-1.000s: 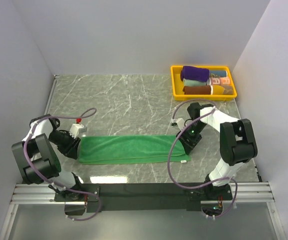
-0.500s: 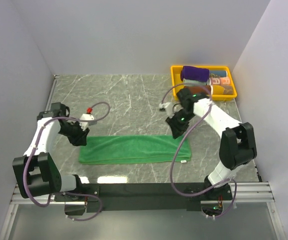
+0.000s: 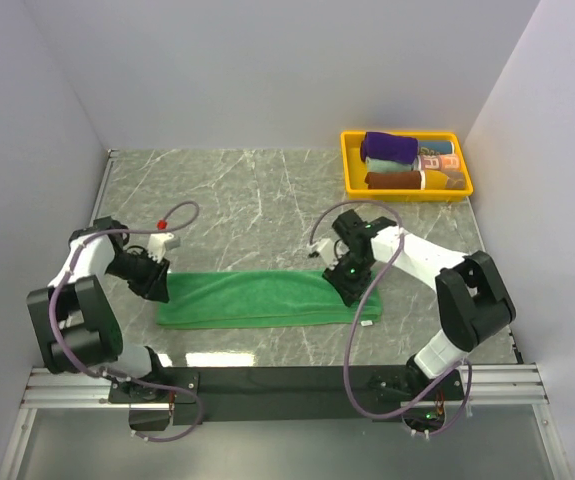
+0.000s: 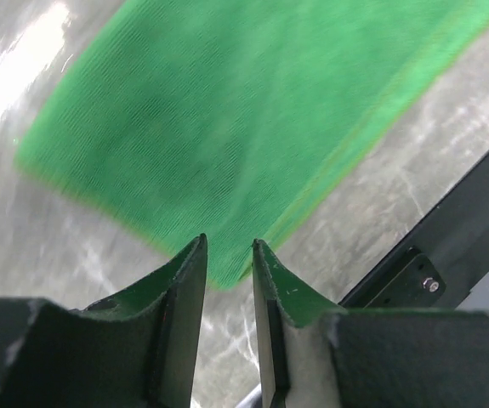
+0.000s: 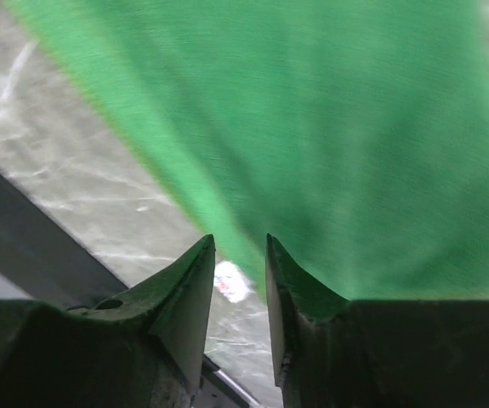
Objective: Roll the towels
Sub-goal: Fold the towel
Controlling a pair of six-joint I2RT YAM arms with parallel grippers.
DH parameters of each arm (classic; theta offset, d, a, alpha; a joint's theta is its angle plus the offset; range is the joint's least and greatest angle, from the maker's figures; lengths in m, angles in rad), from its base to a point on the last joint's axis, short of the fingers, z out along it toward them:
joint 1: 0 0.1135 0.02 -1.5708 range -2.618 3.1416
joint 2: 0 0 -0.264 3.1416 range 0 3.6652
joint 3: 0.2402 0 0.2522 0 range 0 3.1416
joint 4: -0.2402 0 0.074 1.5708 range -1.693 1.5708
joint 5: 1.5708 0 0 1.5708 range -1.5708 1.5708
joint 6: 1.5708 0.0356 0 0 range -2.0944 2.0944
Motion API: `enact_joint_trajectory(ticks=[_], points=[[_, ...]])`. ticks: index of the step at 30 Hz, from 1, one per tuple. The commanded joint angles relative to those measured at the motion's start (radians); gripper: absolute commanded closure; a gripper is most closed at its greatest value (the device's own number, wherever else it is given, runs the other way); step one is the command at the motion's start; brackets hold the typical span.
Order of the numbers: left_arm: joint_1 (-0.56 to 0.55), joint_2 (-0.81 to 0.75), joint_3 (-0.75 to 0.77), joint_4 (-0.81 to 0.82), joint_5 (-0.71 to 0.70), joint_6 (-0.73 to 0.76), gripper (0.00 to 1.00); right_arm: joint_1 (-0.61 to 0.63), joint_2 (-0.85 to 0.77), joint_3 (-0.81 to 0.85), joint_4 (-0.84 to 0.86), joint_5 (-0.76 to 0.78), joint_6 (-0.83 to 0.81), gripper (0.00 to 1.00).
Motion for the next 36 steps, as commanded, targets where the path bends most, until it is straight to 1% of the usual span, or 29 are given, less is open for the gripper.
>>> enact_joint_trajectory(ticks=[1,2,3,4,6,8,13,17,20,24,26,27,29,30,32,33,36], points=[[0.05,0.056,0.045,0.021,-0.029,-0.07,0.67,-0.093,-0.027,0.045,0.053,0.001,0.041,0.61],[0.05,0.064,0.053,0.04,-0.027,-0.086,0.66,-0.116,0.001,0.069,0.03,-0.021,0.044,0.61],[0.048,0.078,0.073,0.051,-0.02,-0.119,0.66,-0.168,0.018,0.12,0.022,-0.036,0.057,0.61],[0.045,0.085,0.082,0.061,-0.014,-0.141,0.66,-0.187,0.031,0.143,0.014,-0.056,0.065,0.61],[0.037,0.127,0.114,0.075,-0.008,-0.181,0.67,-0.221,0.068,0.187,0.008,-0.04,0.079,0.63],[0.027,0.159,0.126,0.092,-0.02,-0.211,0.68,-0.222,0.108,0.2,0.01,0.014,0.076,0.66],[-0.001,0.257,0.154,0.169,-0.067,-0.293,0.71,-0.229,0.199,0.212,0.042,0.079,0.084,0.7],[-0.022,0.331,0.192,0.218,-0.087,-0.356,0.76,-0.241,0.301,0.258,0.082,0.132,0.105,0.72],[-0.023,0.4,0.24,0.25,-0.096,-0.397,0.78,-0.262,0.36,0.33,0.086,0.163,0.111,0.72],[-0.023,0.481,0.356,0.268,-0.101,-0.443,0.8,-0.287,0.433,0.492,0.047,0.177,0.1,0.73],[-0.023,0.504,0.402,0.233,-0.066,-0.442,0.8,-0.293,0.441,0.539,0.005,0.156,0.076,0.72],[-0.023,0.495,0.441,0.215,-0.046,-0.41,0.79,-0.296,0.432,0.562,-0.009,0.142,0.067,0.72],[-0.027,0.462,0.459,0.154,0.011,-0.365,0.75,-0.298,0.377,0.564,-0.056,0.091,0.024,0.71],[-0.029,0.413,0.462,0.128,0.032,-0.294,0.73,-0.301,0.349,0.541,-0.07,0.07,0.007,0.71],[-0.052,0.357,0.435,0.069,0.061,-0.2,0.71,-0.299,0.262,0.481,-0.108,0.018,-0.051,0.7],[-0.061,0.304,0.418,0.055,0.066,-0.18,0.7,-0.299,0.234,0.459,-0.115,0.013,-0.062,0.7],[-0.098,0.229,0.339,0.044,0.052,-0.158,0.7,-0.301,0.184,0.4,-0.168,0.007,-0.094,0.71]])
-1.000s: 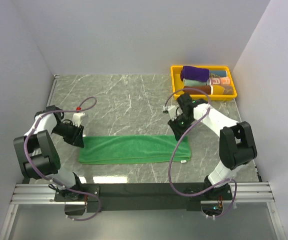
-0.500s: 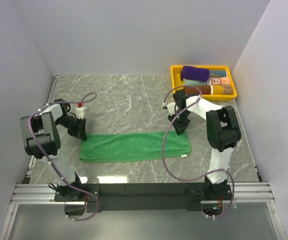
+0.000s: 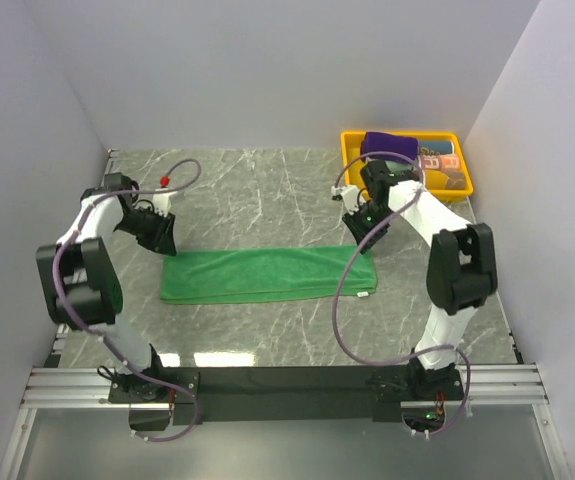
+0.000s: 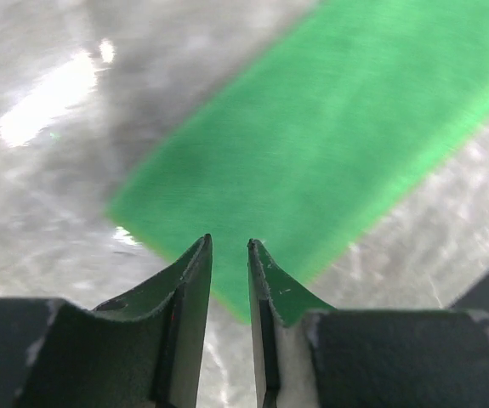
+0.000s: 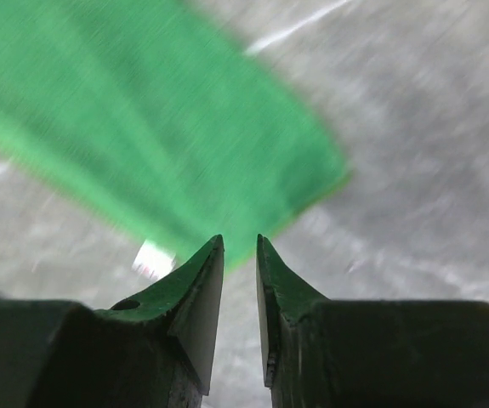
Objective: Roll the towels
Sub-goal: Fold the towel
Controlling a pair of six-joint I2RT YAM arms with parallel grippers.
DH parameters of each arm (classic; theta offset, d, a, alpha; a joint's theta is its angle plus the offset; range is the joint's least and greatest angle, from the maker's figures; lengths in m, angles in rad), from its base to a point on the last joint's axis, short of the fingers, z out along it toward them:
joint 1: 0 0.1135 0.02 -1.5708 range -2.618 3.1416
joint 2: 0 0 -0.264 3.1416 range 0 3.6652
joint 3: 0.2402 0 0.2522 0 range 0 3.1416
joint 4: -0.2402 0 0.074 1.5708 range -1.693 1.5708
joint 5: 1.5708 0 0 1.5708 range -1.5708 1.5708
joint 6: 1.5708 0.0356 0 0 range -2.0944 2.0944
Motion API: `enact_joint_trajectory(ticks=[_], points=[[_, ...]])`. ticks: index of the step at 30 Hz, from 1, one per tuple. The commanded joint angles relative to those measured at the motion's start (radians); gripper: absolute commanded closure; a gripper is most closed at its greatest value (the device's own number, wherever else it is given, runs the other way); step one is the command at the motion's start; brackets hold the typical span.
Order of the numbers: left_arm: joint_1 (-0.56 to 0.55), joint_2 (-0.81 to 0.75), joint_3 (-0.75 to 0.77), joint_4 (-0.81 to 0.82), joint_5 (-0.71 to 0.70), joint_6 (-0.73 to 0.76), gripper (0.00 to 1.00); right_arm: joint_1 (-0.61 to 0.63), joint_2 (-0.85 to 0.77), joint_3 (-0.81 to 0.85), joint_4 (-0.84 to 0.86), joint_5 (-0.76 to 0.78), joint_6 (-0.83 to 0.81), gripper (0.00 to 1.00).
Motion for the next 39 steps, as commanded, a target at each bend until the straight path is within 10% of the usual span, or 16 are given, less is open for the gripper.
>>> enact_joint_trajectory(ticks=[1,17,30,39], points=[[-0.039,-0.124,-0.071,-0.071,0.056,0.087,0.7,0.001,-0.1,-0.061,-0.106,-0.048,-0.073,0.71],[0.132,-0.203,-0.253,-0.061,-0.008,-0.037,0.53,-0.087,-0.057,-0.221,-0.044,-0.003,0.191,0.54],[0.141,-0.257,-0.292,-0.088,0.079,0.047,0.54,-0.118,0.008,-0.193,-0.067,-0.144,0.221,0.61],[-0.26,-0.358,-0.3,0.066,0.055,0.074,0.72,-0.092,-0.198,-0.227,0.001,-0.113,0.036,0.71]])
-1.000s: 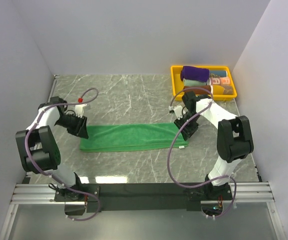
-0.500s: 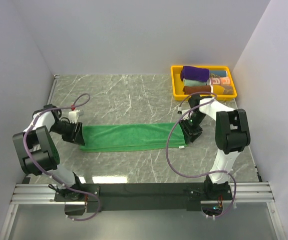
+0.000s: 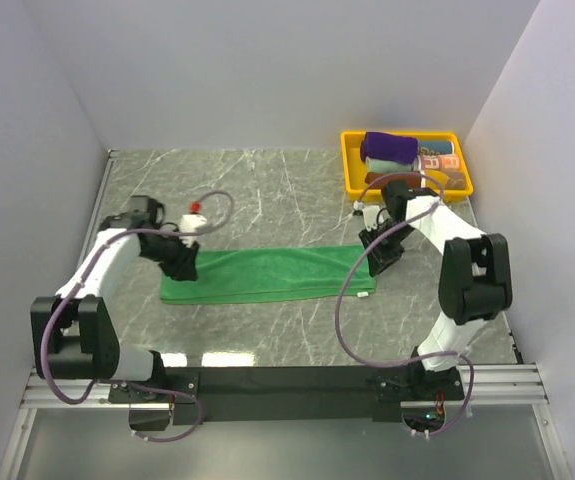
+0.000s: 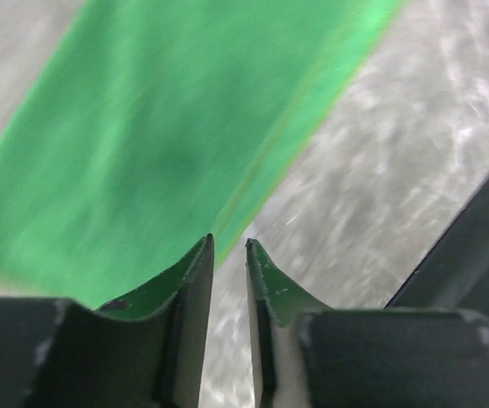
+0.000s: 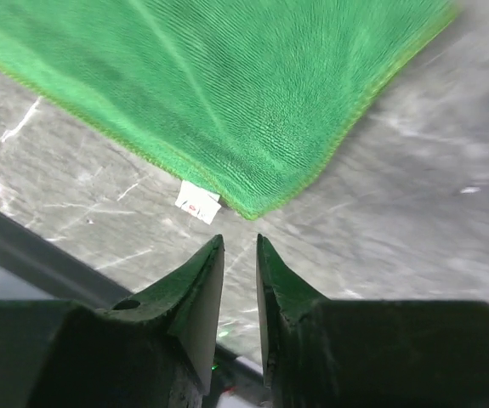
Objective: Roll the towels
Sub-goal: Fold the towel
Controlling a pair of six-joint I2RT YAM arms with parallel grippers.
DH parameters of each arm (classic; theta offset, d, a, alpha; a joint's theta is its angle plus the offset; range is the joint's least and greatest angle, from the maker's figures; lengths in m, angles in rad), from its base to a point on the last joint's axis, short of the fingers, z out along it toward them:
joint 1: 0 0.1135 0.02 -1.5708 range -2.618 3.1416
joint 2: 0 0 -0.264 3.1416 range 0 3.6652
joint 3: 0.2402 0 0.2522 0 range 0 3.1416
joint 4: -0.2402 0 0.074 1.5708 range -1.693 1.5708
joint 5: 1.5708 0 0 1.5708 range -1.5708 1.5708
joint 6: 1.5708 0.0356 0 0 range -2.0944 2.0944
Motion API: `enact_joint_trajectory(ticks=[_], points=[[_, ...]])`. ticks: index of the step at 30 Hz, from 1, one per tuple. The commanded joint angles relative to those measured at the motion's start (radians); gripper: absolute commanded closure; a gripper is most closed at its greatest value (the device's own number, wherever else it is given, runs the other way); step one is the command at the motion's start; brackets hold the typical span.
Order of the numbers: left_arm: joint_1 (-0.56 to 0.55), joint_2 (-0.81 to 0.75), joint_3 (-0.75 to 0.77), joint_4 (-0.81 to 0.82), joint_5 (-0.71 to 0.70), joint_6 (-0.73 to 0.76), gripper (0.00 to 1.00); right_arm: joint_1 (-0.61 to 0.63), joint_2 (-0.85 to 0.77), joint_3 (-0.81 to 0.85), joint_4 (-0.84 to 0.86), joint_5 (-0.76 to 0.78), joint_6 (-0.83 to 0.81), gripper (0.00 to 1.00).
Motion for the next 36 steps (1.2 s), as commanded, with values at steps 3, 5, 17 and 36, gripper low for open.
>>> enact_joint_trajectory(ticks=[3,5,17,36], points=[[-0.177,0.118,0.048,0.105,0.064,-0.066,0.73,0.074,-0.07,0.028,0.049,0.008,-0.115,0.72],[-0.184,0.173,0.081,0.143,0.11,-0.14,0.73,0.11,-0.064,0.02,0.078,0.009,-0.117,0.72],[-0.059,0.161,0.062,0.162,0.296,-0.285,0.65,0.452,-0.102,-0.092,0.338,0.157,-0.089,0.73],[0.026,0.143,0.051,0.145,0.283,-0.308,0.62,0.572,0.048,-0.012,0.324,0.143,-0.138,0.71]])
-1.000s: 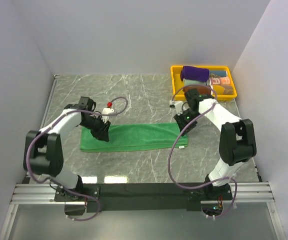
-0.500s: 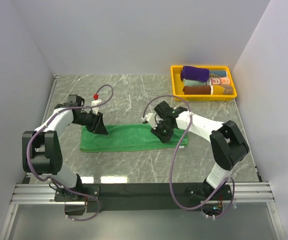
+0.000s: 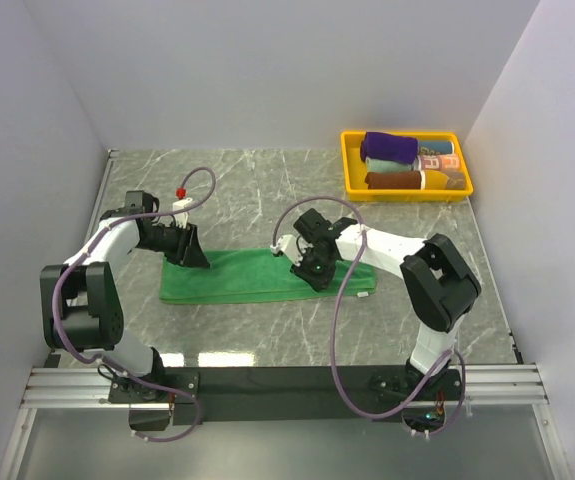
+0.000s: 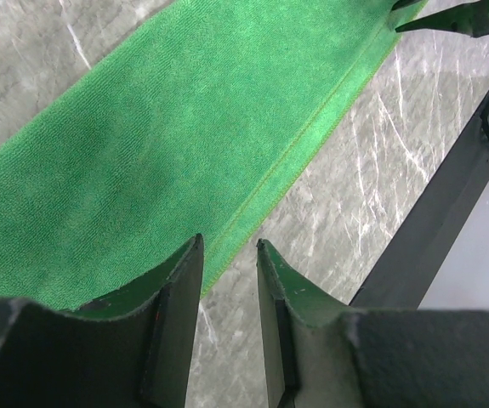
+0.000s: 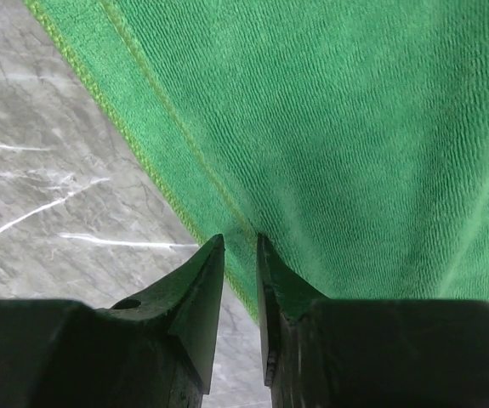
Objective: Roll the towels
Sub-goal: Fold the towel
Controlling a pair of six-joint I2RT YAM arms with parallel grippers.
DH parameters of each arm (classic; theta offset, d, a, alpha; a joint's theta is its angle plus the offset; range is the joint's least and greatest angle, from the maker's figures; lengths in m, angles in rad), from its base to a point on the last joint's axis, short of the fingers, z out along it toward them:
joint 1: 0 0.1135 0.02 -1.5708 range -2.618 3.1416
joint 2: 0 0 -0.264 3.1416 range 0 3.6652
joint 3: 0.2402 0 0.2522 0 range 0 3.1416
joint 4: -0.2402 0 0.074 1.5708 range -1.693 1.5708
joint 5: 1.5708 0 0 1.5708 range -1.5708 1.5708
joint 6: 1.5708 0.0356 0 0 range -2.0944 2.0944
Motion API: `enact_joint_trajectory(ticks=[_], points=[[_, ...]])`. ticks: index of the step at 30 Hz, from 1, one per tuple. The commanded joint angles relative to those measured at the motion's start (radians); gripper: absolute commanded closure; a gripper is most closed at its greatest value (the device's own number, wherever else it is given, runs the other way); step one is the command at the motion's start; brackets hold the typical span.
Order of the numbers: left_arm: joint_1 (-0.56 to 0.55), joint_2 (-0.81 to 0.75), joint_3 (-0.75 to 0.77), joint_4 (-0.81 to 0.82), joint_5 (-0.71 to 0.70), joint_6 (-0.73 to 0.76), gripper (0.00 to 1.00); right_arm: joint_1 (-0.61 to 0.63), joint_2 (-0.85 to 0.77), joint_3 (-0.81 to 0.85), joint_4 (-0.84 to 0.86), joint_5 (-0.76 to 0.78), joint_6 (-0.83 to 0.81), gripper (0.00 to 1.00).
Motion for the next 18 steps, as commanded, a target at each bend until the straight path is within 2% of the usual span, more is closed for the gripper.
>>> enact_joint_trajectory(ticks=[1,10,13,15,18], points=[[0.003,-0.029,0.02,-0.006,0.025,-0.005,0.62,0.013,0.024,0.045,0.008,0.005,-0.025,0.71],[0.003,-0.017,0.031,-0.022,0.008,0.015,0.61,0.017,0.064,0.051,0.019,0.02,-0.018,0.69],[0.003,-0.013,0.029,-0.026,0.006,0.02,0.61,0.017,0.072,0.054,0.016,0.022,-0.021,0.74],[0.003,-0.01,0.029,-0.031,0.005,0.023,0.62,0.016,0.069,0.059,0.01,0.017,-0.025,0.82],[0.003,-0.012,0.028,-0.037,0.003,0.032,0.62,0.017,0.055,0.074,-0.012,0.011,-0.029,0.82]])
